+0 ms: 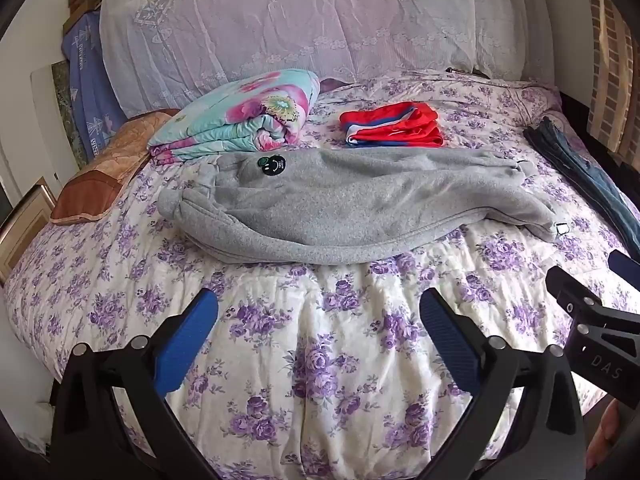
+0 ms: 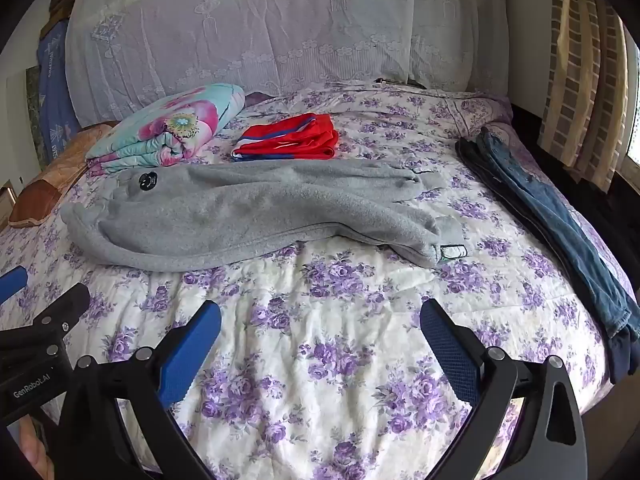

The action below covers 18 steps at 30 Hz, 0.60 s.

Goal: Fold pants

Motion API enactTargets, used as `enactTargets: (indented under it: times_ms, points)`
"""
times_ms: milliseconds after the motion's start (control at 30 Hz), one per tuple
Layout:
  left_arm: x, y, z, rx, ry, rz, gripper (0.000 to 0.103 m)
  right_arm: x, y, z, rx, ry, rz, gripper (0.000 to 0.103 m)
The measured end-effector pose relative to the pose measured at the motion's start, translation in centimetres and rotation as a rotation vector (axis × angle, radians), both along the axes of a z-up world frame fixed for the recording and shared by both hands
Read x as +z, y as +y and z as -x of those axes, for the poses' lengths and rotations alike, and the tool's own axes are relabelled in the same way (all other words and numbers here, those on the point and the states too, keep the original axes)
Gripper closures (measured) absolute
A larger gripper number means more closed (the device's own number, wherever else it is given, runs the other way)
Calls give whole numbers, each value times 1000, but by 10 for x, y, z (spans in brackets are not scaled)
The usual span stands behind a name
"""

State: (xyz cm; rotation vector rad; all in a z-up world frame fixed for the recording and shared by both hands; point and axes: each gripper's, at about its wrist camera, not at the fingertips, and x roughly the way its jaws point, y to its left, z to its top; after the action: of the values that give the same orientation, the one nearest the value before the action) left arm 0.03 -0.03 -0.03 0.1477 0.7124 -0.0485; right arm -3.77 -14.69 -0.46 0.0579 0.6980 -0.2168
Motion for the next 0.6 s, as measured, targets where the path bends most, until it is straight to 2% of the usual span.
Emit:
enactTargets:
  times_ms: [600]
  points:
    - [-2, -3, -2, 1, 9, 6, 5, 0, 0, -1, 1, 9, 4, 3]
